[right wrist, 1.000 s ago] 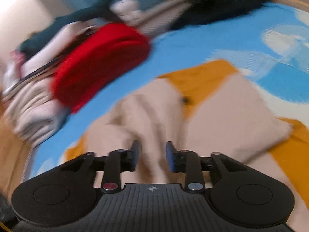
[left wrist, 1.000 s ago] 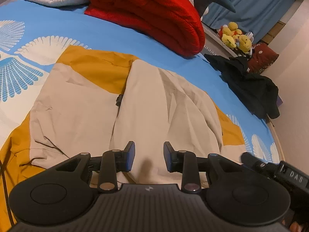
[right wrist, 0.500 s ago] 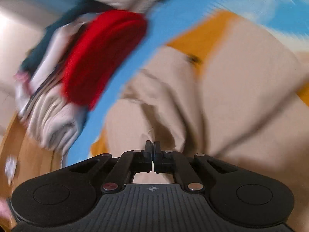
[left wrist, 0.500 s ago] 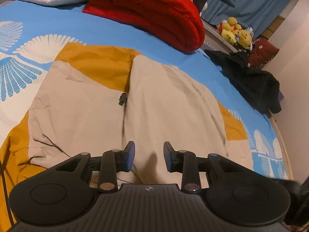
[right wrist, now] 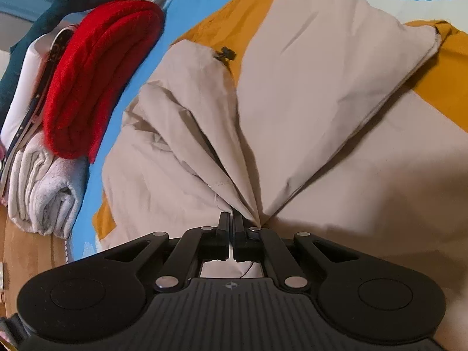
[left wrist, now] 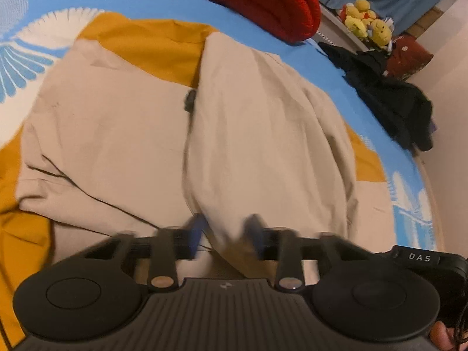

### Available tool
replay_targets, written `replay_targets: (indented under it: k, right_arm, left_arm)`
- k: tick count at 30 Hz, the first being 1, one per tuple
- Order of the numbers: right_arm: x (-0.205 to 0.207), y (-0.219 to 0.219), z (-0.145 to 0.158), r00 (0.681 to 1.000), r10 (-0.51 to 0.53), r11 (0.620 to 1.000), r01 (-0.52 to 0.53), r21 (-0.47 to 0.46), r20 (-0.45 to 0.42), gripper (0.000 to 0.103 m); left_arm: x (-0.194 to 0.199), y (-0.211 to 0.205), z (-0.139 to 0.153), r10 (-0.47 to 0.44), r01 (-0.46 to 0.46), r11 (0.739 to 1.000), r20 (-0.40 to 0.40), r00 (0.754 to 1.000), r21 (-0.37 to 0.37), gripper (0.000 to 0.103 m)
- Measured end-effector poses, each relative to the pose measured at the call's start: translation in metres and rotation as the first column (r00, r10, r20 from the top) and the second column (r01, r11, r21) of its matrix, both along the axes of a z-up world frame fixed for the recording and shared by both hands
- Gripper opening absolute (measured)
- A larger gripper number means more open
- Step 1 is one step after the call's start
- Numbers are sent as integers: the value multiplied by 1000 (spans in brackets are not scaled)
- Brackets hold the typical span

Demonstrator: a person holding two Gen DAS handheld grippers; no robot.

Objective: Fold large clothes

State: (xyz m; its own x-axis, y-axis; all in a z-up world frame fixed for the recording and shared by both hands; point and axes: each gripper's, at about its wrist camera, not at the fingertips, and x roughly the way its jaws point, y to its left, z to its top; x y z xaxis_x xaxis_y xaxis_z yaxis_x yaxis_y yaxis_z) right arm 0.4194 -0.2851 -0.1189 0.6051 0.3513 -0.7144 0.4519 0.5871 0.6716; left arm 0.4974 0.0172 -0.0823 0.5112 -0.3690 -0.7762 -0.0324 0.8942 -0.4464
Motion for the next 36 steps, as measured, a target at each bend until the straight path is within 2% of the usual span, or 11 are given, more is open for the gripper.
replay_targets:
  k: [1, 5, 10, 15, 16, 18, 21, 26, 30, 32, 36]
  right_arm:
    - [1, 2, 0, 1000, 4, 1000, -4, 6, 6, 1]
    - [0, 3, 6, 999, 30, 999, -31, 42, 35, 1]
    - [1, 5, -2, 998, 52, 997, -51, 59, -24, 2]
    - [1, 4, 8, 998, 55, 998, -54, 31, -29, 8]
    - [1, 3, 13, 998, 53, 999, -53, 14, -20, 16]
    - [0, 3, 25, 998, 58, 998, -58, -13, 12, 27]
    - [-2, 6, 43, 994, 75, 992, -67, -111, 75, 28]
    - [-1, 10, 55, 977, 129, 977, -97, -188, 170, 30]
    - [9, 7, 24, 991, 127, 984, -121, -132, 38, 26]
    - [12, 8, 13, 990, 137, 979, -139, -150, -24, 23]
    - [13, 9, 19, 990, 139, 977, -138, -163, -4, 24]
  left_arm:
    - [-1, 1, 4, 4, -4, 1000, 21, 1000, -8, 1]
    - [-5, 0, 24, 15, -20, 999, 114, 993, 43, 1]
    - [-2, -3, -4, 30, -26, 993, -29, 999, 112, 14]
    - [-8, -8, 25, 7, -21, 990, 95, 995, 139, 21]
    - [-10, -10, 30, -2, -16, 990, 129, 992, 139, 21]
    - [-15, -14, 39, -19, -5, 991, 179, 984, 130, 21]
    - [-18, -23, 45, -60, 37, 994, 217, 974, 106, 22]
    - [-17, -38, 30, -132, 127, 991, 130, 983, 42, 21]
    - [-10, -45, 0, -154, 158, 976, -38, 987, 152, 23]
    - [-9, -45, -1, -152, 158, 974, -46, 987, 161, 22]
    - [-11, -43, 13, -160, 157, 976, 4, 987, 152, 24]
